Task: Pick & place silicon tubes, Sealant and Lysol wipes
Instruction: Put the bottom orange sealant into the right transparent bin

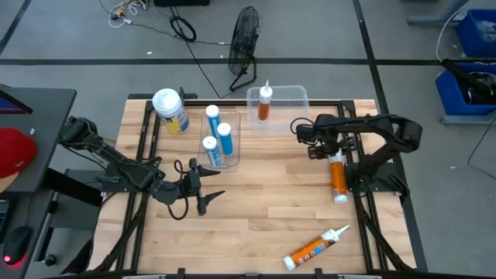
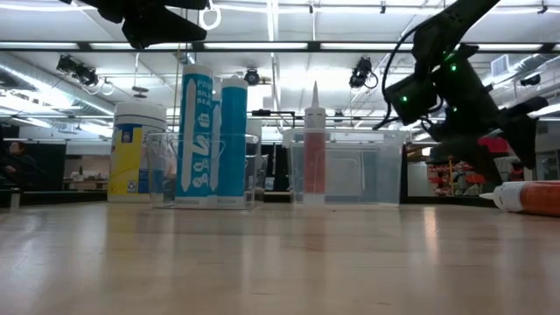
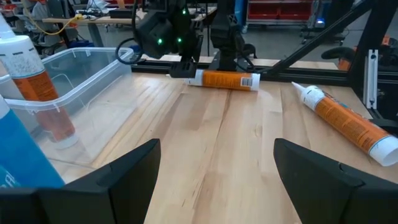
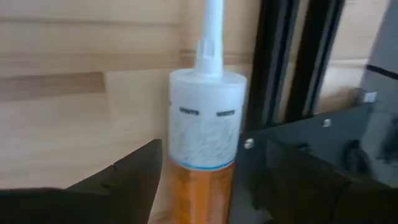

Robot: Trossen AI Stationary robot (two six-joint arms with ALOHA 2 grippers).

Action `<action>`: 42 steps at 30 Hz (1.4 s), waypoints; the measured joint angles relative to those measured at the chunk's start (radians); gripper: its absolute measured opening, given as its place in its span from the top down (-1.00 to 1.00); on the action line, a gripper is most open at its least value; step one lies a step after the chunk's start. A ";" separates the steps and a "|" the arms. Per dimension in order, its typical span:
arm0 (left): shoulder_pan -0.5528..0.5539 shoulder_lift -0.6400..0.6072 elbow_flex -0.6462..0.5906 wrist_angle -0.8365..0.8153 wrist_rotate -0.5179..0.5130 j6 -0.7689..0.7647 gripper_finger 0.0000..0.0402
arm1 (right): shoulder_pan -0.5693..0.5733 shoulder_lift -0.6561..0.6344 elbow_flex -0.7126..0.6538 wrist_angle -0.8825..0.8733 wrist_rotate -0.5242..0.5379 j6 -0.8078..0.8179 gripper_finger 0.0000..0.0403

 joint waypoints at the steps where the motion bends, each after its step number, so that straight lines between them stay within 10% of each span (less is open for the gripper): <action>1: 0.000 0.000 0.000 -0.001 0.000 0.000 -0.59 | 0.000 0.011 0.000 0.004 0.008 -0.002 -0.44; 23: 0.000 0.000 -0.001 -0.010 0.000 0.004 -0.59 | 0.101 -0.065 0.002 -0.014 0.090 -0.024 -0.44; 42: 0.000 0.000 -0.001 -0.016 0.074 -0.029 -0.59 | 0.827 -0.135 0.217 0.218 -0.373 -0.049 -0.44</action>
